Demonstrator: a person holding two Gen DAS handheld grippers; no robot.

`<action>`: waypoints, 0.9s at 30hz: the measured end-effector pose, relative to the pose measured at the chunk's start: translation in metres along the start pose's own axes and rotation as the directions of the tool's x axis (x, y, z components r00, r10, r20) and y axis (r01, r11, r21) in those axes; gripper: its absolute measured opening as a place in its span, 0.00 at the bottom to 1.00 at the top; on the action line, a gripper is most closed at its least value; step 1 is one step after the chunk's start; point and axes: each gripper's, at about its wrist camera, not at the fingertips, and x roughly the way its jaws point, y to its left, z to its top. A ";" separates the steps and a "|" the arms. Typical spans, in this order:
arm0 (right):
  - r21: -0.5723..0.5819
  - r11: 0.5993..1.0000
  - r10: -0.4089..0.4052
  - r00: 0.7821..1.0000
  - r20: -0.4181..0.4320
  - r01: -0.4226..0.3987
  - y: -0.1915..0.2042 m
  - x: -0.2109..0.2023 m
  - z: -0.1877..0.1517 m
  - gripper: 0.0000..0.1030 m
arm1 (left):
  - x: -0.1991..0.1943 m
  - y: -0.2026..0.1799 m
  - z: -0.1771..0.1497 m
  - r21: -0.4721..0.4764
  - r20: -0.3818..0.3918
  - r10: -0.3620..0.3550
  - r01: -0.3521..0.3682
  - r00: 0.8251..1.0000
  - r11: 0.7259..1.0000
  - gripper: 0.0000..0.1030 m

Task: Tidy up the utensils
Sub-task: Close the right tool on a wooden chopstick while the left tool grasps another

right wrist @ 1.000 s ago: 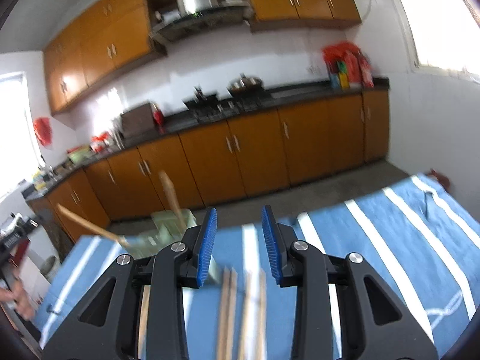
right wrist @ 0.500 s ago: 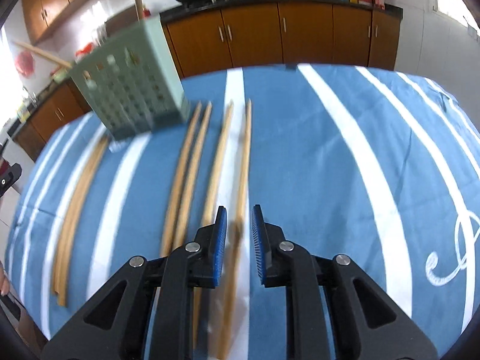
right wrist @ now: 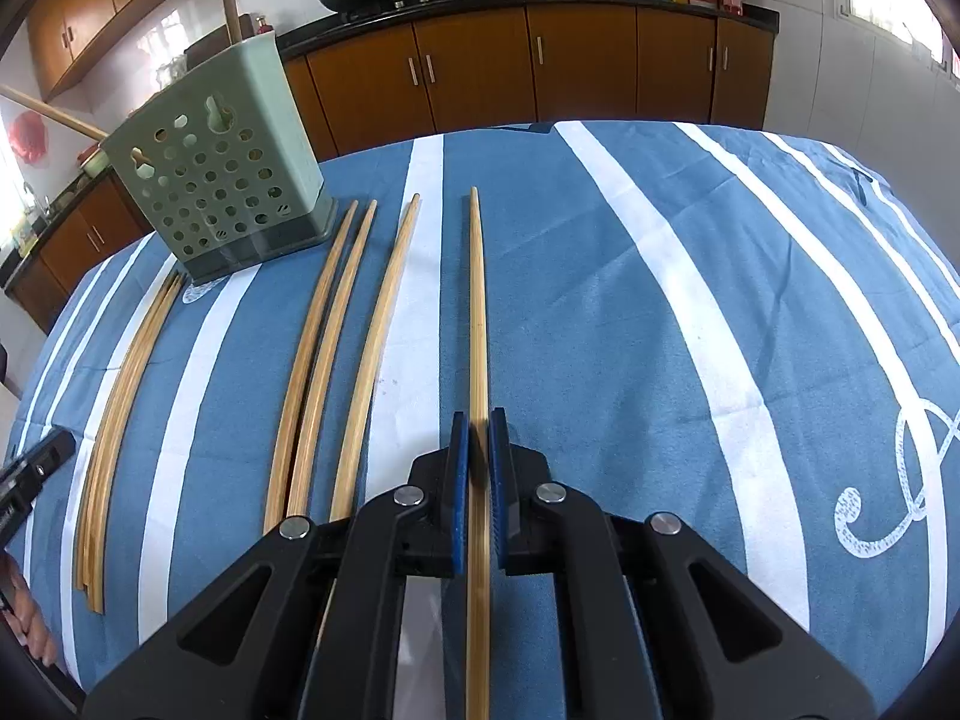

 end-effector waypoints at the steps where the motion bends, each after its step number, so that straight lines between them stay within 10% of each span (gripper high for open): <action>1: 0.000 1.000 0.001 1.000 0.000 -0.001 0.000 0.000 0.000 0.07 | 0.001 -0.002 -0.002 0.004 -0.006 0.000 0.000 1.000 1.000 0.23; 27: -0.077 0.997 0.003 1.000 0.005 -0.003 0.003 0.002 0.000 0.08 | 0.001 -0.018 -0.026 -0.009 -0.009 0.155 -0.155 0.988 0.988 0.14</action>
